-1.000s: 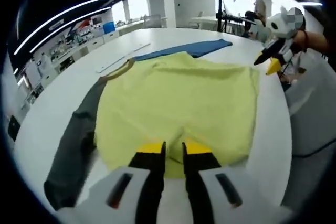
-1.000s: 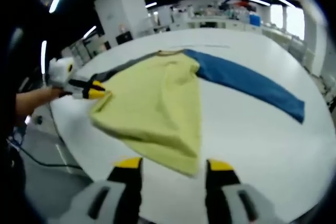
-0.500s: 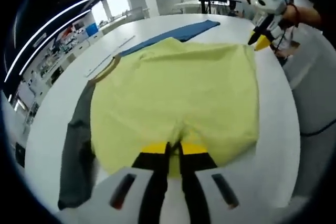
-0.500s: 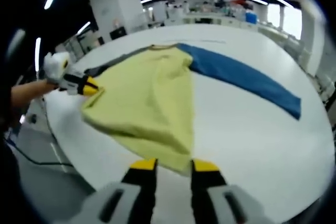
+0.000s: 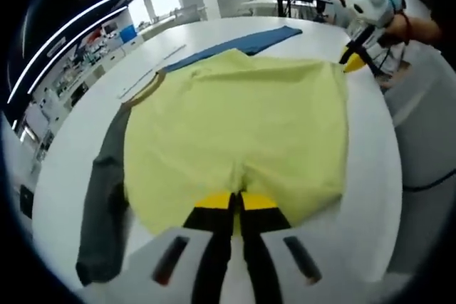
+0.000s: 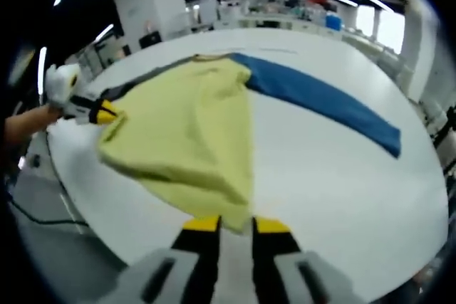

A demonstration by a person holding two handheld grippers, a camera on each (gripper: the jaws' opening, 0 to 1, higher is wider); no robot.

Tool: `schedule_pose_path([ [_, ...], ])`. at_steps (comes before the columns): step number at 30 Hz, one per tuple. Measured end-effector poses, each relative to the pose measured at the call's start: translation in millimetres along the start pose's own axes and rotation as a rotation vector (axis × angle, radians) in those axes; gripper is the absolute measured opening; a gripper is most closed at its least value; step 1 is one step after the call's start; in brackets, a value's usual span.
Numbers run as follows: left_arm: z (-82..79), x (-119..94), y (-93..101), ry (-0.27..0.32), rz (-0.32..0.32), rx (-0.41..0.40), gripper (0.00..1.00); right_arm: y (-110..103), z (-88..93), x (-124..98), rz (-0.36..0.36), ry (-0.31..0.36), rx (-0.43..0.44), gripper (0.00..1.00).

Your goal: Fold the garment on the visible template until the final outline fits inside the template.

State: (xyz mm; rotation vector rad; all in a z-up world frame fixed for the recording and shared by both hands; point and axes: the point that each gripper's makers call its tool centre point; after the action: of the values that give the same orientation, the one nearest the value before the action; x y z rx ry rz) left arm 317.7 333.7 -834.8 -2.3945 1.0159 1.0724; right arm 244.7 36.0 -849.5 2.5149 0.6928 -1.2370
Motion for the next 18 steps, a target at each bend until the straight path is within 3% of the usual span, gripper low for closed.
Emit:
schedule_pose_path([
  [7, 1.7, -23.6, -1.9, 0.015, -0.046, -0.021, 0.00, 0.1, -0.8, 2.4, 0.007, -0.007, 0.036, 0.00],
  [13, 7.4, -55.4, -2.3, 0.030, -0.092, -0.159, 0.00, -1.0, -11.5, -9.3, -0.018, 0.000, -0.009, 0.00],
  [18, 17.6, -73.8, -6.7, 0.017, -0.117, -0.214, 0.00, 2.1, -19.9, -20.7, -0.042, 0.009, -0.015, 0.00],
])
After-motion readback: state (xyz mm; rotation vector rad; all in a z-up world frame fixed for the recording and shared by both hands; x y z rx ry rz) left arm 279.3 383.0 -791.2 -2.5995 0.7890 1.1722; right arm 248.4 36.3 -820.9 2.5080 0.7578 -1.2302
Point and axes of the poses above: the point that each gripper's makers call its tool centre point, and the gripper's own axes: x roughly forward along the fingers, y roughly to its right, z roughly out of its underside, and after that the axes turned 13 degrees about -x, right-handed
